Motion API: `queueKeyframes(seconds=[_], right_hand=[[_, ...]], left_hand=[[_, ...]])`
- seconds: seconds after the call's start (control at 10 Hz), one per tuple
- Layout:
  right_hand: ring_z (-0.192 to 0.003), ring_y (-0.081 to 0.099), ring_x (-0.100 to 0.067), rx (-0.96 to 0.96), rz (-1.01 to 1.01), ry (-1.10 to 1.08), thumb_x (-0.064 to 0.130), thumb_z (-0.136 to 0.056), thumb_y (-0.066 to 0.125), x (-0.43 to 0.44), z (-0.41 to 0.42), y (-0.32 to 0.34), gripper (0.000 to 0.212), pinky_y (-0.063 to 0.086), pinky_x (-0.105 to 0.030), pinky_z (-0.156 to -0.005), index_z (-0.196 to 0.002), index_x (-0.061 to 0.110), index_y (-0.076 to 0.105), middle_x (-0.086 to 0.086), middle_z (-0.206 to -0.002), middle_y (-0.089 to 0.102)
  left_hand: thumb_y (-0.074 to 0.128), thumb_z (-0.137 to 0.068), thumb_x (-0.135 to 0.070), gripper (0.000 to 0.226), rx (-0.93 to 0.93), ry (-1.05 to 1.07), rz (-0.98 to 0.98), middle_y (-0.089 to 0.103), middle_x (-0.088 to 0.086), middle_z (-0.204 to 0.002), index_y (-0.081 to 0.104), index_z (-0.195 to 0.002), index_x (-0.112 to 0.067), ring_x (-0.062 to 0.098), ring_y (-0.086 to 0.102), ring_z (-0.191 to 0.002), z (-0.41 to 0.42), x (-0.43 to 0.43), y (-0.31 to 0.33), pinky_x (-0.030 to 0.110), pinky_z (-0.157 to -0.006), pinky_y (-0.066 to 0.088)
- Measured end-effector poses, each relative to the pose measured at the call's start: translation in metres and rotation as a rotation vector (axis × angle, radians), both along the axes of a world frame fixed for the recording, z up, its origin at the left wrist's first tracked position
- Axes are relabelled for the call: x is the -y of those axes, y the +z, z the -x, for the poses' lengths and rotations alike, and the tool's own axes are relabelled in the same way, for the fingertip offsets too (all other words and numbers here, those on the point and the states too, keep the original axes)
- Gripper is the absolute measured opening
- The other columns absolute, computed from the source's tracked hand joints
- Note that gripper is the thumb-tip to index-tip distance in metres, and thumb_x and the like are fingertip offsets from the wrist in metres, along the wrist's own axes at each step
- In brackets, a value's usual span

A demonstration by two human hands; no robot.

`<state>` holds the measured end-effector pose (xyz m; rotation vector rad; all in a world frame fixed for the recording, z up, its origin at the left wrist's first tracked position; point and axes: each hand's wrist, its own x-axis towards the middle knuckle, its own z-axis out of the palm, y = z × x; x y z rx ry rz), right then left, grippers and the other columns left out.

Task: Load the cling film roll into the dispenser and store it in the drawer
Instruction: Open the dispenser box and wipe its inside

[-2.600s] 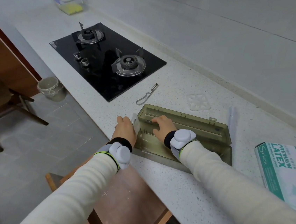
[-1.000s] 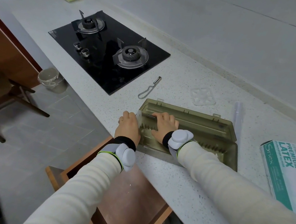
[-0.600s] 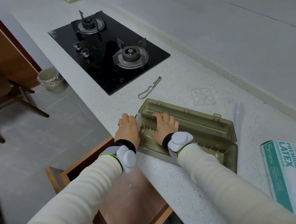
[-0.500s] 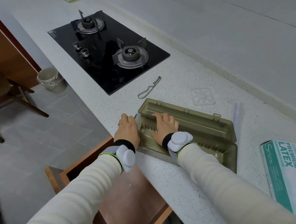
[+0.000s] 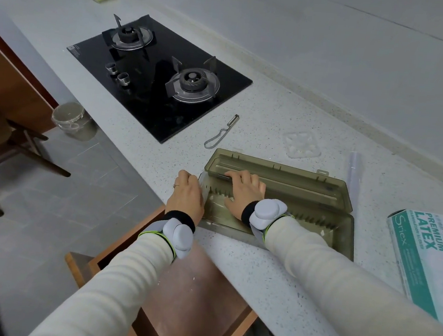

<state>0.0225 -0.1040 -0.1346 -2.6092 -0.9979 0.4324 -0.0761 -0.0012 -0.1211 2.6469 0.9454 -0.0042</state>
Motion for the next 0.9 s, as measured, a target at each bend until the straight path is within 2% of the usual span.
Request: queueKeyframes(seconds=[0.2,0.4,0.9], right_hand=[[-0.124,0.034,-0.025,0.023,-0.001,-0.008,0.029,-0.086,0.054,-0.0013,0.0015,-0.0019,0.056,0.025,-0.035,-0.102,-0.138,0.027,0.033,-0.002,-0.135,0.038],[-0.124,0.033,-0.025,0.038,-0.002,-0.018,0.03,-0.086,0.054,-0.0029,0.0025,-0.0052,0.056,0.025,-0.034,-0.101,-0.138,0.027,0.033,-0.001,-0.135,0.039],[-0.123,0.034,-0.026,0.056,0.003,-0.02,0.031,-0.083,0.056,-0.0035,0.0029,-0.0101,0.059,0.025,-0.035,-0.101,-0.137,0.027,0.034,-0.002,-0.134,0.039]], left_hand=[[0.04,-0.094,-0.007,0.015,-0.063,-0.028,-0.003,0.035,0.015,-0.121,0.043,-0.107,-0.001,0.033,0.048,-0.101,-0.0012,-0.0014,0.0008,0.038,-0.07,0.048],[0.04,-0.093,-0.007,0.019,-0.099,-0.025,0.002,0.034,0.014,-0.123,0.043,-0.111,-0.003,0.032,0.049,-0.103,-0.0042,-0.0015,0.0029,0.033,-0.066,0.043],[0.038,-0.093,-0.003,0.023,-0.129,-0.001,-0.014,0.033,0.013,-0.125,0.042,-0.115,-0.004,0.031,0.046,-0.109,-0.0063,0.0019,0.0029,0.033,-0.068,0.042]])
